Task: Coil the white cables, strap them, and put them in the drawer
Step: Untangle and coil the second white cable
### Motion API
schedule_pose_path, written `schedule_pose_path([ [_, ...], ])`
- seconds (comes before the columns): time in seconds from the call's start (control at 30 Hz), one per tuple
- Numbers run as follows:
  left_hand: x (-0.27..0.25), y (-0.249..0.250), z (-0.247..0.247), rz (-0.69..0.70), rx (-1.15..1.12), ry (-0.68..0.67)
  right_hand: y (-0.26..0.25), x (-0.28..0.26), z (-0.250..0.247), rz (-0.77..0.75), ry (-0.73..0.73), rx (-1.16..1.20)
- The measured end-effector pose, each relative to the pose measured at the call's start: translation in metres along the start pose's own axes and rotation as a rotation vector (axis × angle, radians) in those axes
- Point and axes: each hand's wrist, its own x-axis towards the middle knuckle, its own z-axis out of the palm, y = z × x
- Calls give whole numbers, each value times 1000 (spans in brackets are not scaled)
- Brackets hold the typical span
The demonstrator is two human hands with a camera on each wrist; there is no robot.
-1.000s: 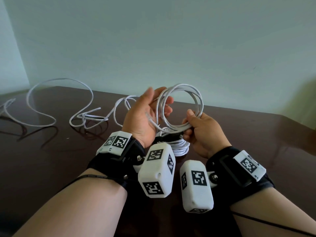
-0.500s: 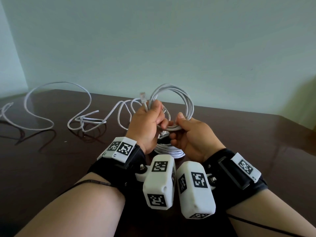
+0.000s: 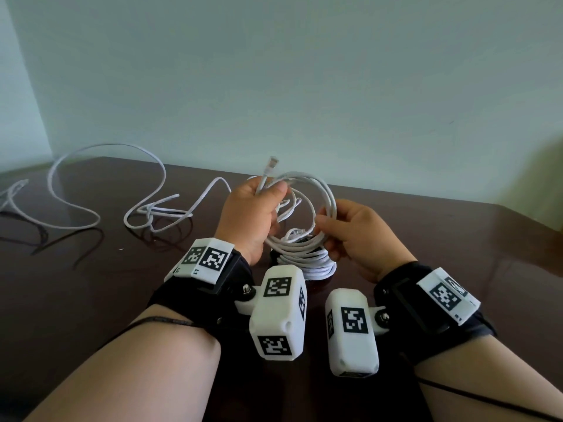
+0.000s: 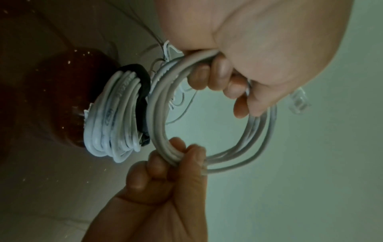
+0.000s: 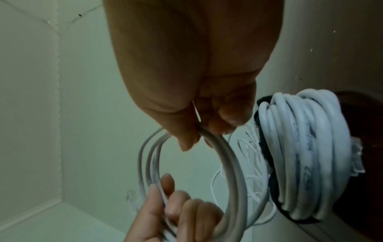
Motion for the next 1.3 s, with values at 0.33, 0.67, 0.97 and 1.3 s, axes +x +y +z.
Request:
schedule_pose_path([
  [0.33, 2, -11, 1, 26, -12, -14, 0, 0, 11, 65, 89, 356],
  [0.67, -6, -5, 10, 12, -118, -41, 1, -5, 18, 93, -17, 281],
  [0.97, -2, -1, 6, -63, 126, 113, -6, -4, 8, -204, 303, -69],
  [1.3, -7, -4, 9, 123, 431, -106, -7, 4, 3, -428, 322, -787],
])
